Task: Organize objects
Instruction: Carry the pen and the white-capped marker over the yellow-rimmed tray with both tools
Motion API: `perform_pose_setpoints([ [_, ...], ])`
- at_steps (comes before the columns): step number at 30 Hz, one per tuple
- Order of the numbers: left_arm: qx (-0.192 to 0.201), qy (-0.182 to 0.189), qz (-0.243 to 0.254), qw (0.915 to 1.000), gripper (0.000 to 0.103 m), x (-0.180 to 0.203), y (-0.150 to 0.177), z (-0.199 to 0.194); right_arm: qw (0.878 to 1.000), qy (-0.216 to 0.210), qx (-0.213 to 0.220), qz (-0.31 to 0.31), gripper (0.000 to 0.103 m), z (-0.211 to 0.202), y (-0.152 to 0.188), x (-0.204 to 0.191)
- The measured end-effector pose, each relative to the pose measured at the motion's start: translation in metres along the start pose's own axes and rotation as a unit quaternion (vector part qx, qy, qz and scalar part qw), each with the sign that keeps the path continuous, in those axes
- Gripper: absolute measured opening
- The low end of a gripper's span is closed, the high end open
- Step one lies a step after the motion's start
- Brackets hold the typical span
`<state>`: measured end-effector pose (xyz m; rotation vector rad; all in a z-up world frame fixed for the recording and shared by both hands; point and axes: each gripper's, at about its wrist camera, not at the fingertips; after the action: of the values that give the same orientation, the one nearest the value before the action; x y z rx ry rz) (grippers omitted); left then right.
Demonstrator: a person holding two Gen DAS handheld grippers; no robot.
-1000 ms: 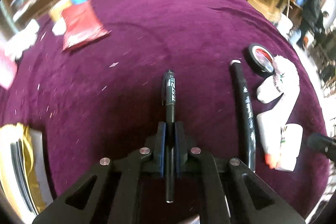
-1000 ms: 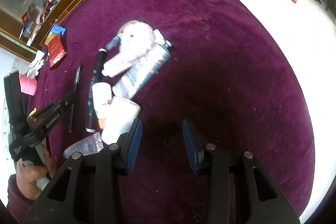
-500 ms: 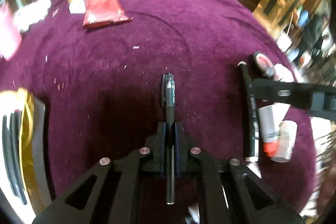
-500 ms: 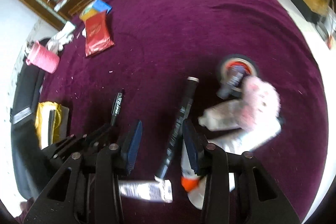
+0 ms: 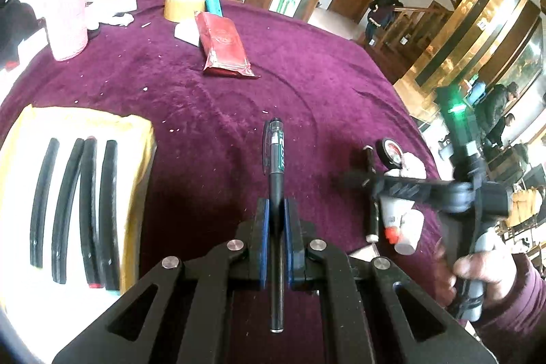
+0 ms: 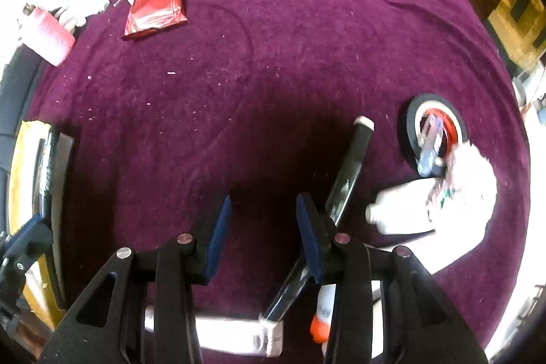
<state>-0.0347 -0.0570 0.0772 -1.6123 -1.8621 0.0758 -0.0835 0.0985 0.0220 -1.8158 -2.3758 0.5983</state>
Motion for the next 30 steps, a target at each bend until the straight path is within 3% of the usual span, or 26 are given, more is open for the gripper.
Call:
perform_pose_setpoints([
  [3, -0.001, 0.011, -0.008, 0.9999, 0.005, -0.009, 0.002, -0.007, 0.999, 0.026, 0.027, 0.021, 0.037, -0.024, 0.002, 0.009],
  [10, -0.005, 0.036, -0.019, 0.9991, 0.005, -0.016, 0.008, -0.015, 0.997, 0.06, -0.05, 0.025, 0.039, 0.011, 0.006, 0.014],
  [15, -0.002, 0.045, -0.023, 0.9987, 0.005, -0.027, 0.01, -0.021, 0.994, 0.098, -0.045, -0.014, 0.038, 0.013, 0.001, -0.008],
  [18, -0.011, 0.064, -0.044, 0.9969, 0.005, -0.037, 0.01, -0.023, 0.993, 0.108, -0.043, -0.009, 0.024, 0.009, 0.004, -0.014],
  [19, -0.014, 0.067, -0.048, 0.9965, 0.005, -0.041, 0.01, -0.023, 0.993, 0.11, -0.044, -0.004, 0.013, 0.008, 0.005, -0.014],
  [24, -0.015, 0.076, -0.057, 0.9953, 0.005, -0.055, 0.009, -0.03, 0.995, 0.088, -0.036, 0.031, 0.012, 0.0, 0.015, -0.012],
  [30, -0.014, 0.086, -0.062, 0.9942, 0.005, -0.073, 0.008, -0.047, 0.997, 0.007, 0.009, 0.071, 0.012, -0.037, 0.028, -0.023],
])
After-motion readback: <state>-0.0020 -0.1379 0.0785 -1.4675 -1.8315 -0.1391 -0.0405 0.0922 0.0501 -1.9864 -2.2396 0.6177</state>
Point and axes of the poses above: each gripper's, at about its wrist camera, not at the fingertips, and z roughly the way its jaws point, x to its right, y to its underside, and after that the axes turned 11 degrees about -z, right-handed
